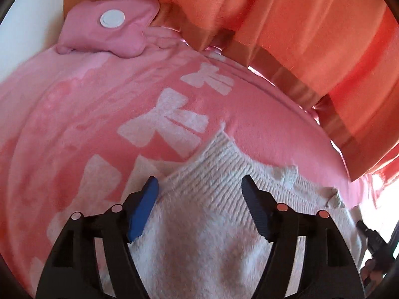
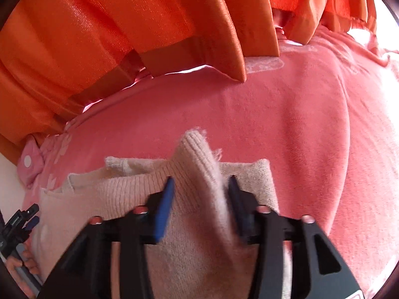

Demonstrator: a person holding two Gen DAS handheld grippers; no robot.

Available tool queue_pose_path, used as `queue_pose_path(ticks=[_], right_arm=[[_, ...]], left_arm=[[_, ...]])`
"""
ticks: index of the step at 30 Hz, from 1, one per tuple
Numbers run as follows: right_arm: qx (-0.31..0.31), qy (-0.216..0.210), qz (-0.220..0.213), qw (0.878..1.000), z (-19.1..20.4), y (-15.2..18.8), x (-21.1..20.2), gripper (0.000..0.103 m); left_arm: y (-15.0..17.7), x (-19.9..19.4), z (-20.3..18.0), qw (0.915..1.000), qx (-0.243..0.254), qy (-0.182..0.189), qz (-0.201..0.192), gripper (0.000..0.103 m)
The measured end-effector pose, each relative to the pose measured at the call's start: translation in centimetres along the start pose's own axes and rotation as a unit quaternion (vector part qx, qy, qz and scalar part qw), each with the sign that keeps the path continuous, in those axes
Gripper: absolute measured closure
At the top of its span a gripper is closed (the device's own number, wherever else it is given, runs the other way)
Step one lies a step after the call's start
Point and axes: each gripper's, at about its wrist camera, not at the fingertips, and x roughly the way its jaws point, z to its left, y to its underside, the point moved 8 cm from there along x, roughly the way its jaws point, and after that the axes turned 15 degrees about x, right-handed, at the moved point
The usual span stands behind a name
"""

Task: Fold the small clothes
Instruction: 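Grasp the sweater collar edge with the right gripper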

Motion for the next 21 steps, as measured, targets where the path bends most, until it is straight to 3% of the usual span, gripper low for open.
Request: queue_pose_path(ticks=[1,2,3,4,5,6,8,9,10,11,12,13,14,15,16,18,19,20,21], right_arm=[[-0.009,0.008,-0.001,1.0,0.0,0.1,0.2,0.056],[-0.02,0.017,-0.003,1.0,0.1,0.2,0.2,0.077],[-0.027,0.02,-0.01,0.999,0.3,0.1,-0.1,0.096],[-0.032,0.012,-0.033,0.999,0.7,-0.4,-1.2,0.096],[-0.03,-0.003,-0.052,0.998,1.0,-0.8,-2.4,0.096],[-0.022,-0.054,-0.084,0.995,1.9,-1.6,-5.1,0.097],[0.002,-0.167,-0.127,0.978,3.2,-2.5,-10.2,0.097],[0.009,-0.209,-0.146,0.967,3.4,-2.7,-12.4,0.097],[0.006,-0.2,-0.154,0.968,3.2,-2.7,-12.7,0.097],[-0.011,-0.127,-0.134,0.983,2.4,-2.4,-10.2,0.097],[-0.019,-0.063,-0.101,0.993,1.6,-2.0,-7.6,0.097],[-0.022,0.029,-0.044,0.998,-0.3,-1.0,-3.6,0.097],[-0.016,0.073,0.0,0.997,-1.7,-0.1,-1.1,0.097],[-0.006,0.07,0.015,0.997,-2.0,0.2,-0.3,0.097],[-0.011,0.06,0.001,0.998,-1.6,-0.2,-1.0,0.097],[-0.008,0.035,-0.023,0.999,-0.7,-0.9,-2.5,0.096],[0.005,0.024,-0.015,1.0,-0.7,-0.9,-2.4,0.095],[0.016,0.015,-0.002,1.0,-0.8,-0.8,-2.2,0.091],[0.025,0.011,0.015,1.0,-0.8,-0.5,-1.6,0.089]], left_arm=[[-0.1,0.3,0.0,1.0,0.006,-0.002,0.0,0.035],[-0.1,0.4,0.0,0.9999,0.011,-0.006,-0.002,0.037],[-0.1,0.5,-0.2,0.9998,0.017,-0.005,-0.003,0.061],[-0.1,0.5,-0.4,0.9998,0.02,0.004,-0.005,0.103],[-0.3,-0.1,-0.5,0.9997,0.017,0.014,-0.013,0.101],[-0.8,-1.4,-0.6,0.999,0.007,0.025,-0.037,0.101],[-2.8,-6.8,-1.7,0.9914,0.018,0.047,-0.12,0.101],[-3.2,-8.4,-1.9,0.9885,0.028,0.047,-0.141,0.103],[-3.4,-10.0,-1.9,0.9849,0.041,0.045,-0.162,0.103],[-3.2,-10.0,-1.4,0.9853,0.047,0.035,-0.161,0.103],[-2.7,-8.7,-0.6,0.9892,0.047,0.015,-0.138,0.103],[-1.5,-5.9,1.0,0.9959,0.032,-0.005,-0.084,0.103],[-0.5,-3.7,2.1,0.999,0.014,-0.006,-0.042,0.103],[0.2,-2.6,3.0,0.9997,-0.001,-0.012,-0.019,0.103],[0.2,-2.5,3.5,0.9997,-0.008,-0.011,-0.02,0.103],[-0.7,-3.7,2.9,0.999,-0.004,0.014,-0.041,0.103],[-1.1,-4.5,2.4,0.9978,-0.007,0.035,-0.056,0.096],[-1.4,-4.8,1.8,0.9961,-0.01,0.058,-0.065,0.086],[-1.4,-4.8,1.3,0.9953,-0.011,0.071,-0.065,0.055]])
